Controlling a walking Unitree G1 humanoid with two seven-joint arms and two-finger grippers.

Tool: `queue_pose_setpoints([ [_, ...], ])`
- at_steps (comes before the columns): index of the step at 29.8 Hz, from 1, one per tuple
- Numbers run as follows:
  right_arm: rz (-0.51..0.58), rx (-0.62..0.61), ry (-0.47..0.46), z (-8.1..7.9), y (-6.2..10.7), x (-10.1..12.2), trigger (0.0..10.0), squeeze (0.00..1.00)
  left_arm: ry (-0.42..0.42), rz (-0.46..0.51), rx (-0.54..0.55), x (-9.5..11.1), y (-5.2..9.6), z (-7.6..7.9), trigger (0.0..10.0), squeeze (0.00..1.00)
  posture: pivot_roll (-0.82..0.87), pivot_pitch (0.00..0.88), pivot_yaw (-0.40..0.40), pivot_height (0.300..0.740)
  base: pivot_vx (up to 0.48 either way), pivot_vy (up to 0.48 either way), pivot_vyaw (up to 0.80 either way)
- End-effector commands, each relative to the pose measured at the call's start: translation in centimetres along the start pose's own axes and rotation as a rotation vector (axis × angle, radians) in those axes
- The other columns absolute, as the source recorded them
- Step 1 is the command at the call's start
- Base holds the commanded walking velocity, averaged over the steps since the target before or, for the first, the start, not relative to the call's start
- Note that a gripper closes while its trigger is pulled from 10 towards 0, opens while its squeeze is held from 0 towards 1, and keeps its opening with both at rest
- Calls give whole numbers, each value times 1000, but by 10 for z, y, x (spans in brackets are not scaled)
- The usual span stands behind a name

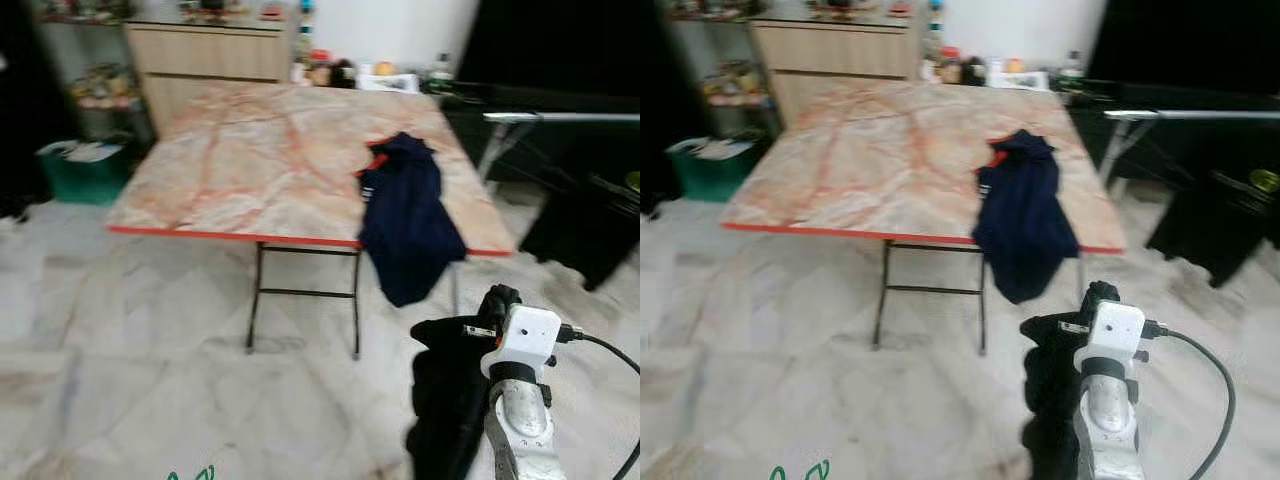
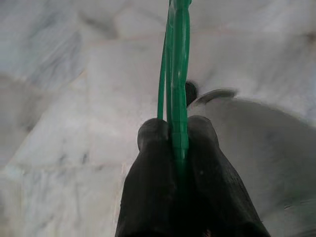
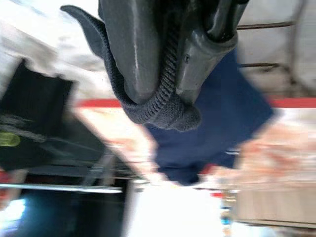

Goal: Hang hanger

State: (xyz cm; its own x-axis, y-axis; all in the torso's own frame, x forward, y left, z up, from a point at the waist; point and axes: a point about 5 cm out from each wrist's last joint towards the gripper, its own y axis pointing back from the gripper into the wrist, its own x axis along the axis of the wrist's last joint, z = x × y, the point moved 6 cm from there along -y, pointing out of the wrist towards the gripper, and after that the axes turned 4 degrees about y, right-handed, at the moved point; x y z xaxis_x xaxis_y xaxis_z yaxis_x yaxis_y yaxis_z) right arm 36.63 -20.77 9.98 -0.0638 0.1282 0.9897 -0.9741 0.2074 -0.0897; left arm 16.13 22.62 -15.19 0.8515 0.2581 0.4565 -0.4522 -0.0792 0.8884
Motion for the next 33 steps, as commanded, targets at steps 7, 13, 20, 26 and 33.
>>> queue_pose_setpoints([
  [7, 152, 15, 5, 0, -11, 47, 10000, 0, -9, 5, -19, 4, -1, 8, 10000, 0, 4, 48, -19, 740, 273, 0, 0],
  [13, 391, 85, -27, -18, -31, 135, 10000, 0, -9, 7, -18, 5, -1, 7, 10000, 0, -5, 53, -12, 740, 157, 0, 0],
  [20, 579, 105, -15, -22, -64, 232, 10000, 0, -12, 4, -19, 4, -1, 7, 10000, 0, -25, 57, 0, 740, 0, 0, 0],
  [26, 557, 63, 9, -13, -91, 264, 10000, 0, -20, -2, -26, 2, -2, 11, 10000, 0, -19, 46, -1, 740, 0, 0, 0],
  [33, 563, 54, -12, -10, -101, 280, 10000, 0, -23, 5, -35, 9, -3, 17, 10000, 0, -9, 44, -7, 740, 0, 0, 0],
])
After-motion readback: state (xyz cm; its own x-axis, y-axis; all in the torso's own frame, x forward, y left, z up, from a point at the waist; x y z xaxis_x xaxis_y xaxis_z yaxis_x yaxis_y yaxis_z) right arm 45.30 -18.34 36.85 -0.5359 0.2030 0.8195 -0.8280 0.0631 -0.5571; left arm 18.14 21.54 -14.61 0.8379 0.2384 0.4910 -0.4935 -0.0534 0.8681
